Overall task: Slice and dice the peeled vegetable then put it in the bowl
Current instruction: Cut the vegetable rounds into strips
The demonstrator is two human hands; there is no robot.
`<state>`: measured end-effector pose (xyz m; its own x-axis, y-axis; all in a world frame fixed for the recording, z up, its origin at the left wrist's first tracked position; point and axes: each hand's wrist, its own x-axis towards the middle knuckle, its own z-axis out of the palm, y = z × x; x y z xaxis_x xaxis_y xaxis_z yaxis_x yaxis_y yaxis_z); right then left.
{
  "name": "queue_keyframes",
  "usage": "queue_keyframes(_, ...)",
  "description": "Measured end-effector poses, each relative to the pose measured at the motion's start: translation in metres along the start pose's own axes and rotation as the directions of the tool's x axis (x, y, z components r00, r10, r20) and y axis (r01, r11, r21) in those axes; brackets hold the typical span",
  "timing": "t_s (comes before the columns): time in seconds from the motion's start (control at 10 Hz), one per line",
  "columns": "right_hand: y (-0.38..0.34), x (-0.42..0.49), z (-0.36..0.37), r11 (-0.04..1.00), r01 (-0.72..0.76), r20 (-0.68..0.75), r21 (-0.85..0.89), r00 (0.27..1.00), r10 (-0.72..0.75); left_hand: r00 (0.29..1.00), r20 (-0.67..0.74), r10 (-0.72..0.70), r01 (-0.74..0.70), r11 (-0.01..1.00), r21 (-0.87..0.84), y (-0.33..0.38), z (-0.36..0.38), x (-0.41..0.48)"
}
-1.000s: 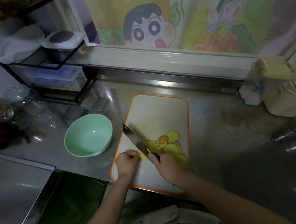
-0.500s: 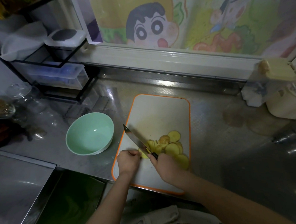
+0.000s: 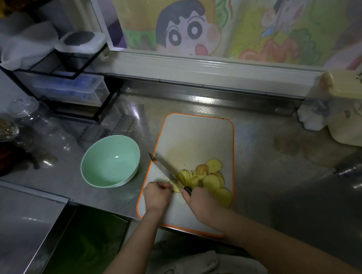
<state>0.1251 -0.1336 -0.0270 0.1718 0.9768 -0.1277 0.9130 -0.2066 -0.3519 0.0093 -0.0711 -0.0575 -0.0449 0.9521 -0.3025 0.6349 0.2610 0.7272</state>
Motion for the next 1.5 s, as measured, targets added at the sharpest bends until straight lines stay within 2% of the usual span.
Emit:
queue_keyframes(0.1,0.004,0.001,0.008,0.95,-0.196,0.255,0.243,0.958,0.132,1.0,0.013,0.011,-0.011,1.0,0.011,0.0,0.0,0.001)
queue_keyframes(0.2,0.001,0.004,0.012,0.927,-0.266,0.347,0.264,0.923,0.166,0.999,0.022,0.029,-0.029,0.999,0.014,-0.001,-0.001,0.0)
queue_keyframes(0.3,0.002,0.007,0.016,0.914,-0.275,0.355,0.299,0.921,0.161,1.0,0.012,0.023,-0.023,1.0,-0.004,0.0,-0.001,-0.001)
queue_keyframes(0.5,0.008,0.011,0.02,0.941,-0.272,0.332,0.203,0.923,0.195,1.0,0.014,0.001,0.0,0.999,-0.042,0.001,0.001,0.0)
queue_keyframes(0.6,0.016,0.012,0.012,0.903,-0.302,0.398,0.304,0.902,0.168,1.0,0.009,0.0,0.0,0.999,-0.054,0.0,0.002,0.0)
queue_keyframes(0.8,0.02,0.014,0.009,0.909,-0.291,0.392,0.298,0.906,0.162,1.0,0.008,0.011,-0.011,0.999,-0.05,0.0,0.001,-0.001)
queue_keyframes(0.9,0.02,0.011,0.016,0.933,-0.249,0.309,0.259,0.937,0.164,1.0,0.011,0.007,-0.006,0.997,-0.071,-0.004,0.003,-0.002)
queue_keyframes(1.0,0.017,0.001,0.008,0.89,-0.232,0.228,0.393,0.962,0.15,1.0,0.015,0.012,-0.011,0.998,-0.055,-0.008,0.004,-0.003)
queue_keyframes(1.1,0.018,-0.004,-0.001,0.846,-0.25,0.255,0.471,0.957,0.141,1.0,-0.019,0.01,-0.011,0.997,-0.08,-0.008,0.005,-0.007)
queue_keyframes(1.2,0.018,-0.004,-0.003,0.846,-0.257,0.28,0.467,0.951,0.135,0.999,-0.04,0.022,-0.026,0.996,-0.087,-0.009,0.005,-0.009)
queue_keyframes(1.4,0.017,-0.004,0.017,0.965,-0.127,-0.01,0.23,0.991,0.133,0.999,-0.029,0.02,-0.023,0.994,-0.109,-0.007,0.004,-0.01)
queue_keyframes(1.5,0.016,-0.001,0.018,0.98,-0.117,0.005,0.16,0.993,0.118,0.999,-0.035,0.01,-0.014,0.994,-0.105,-0.006,0.004,-0.009)
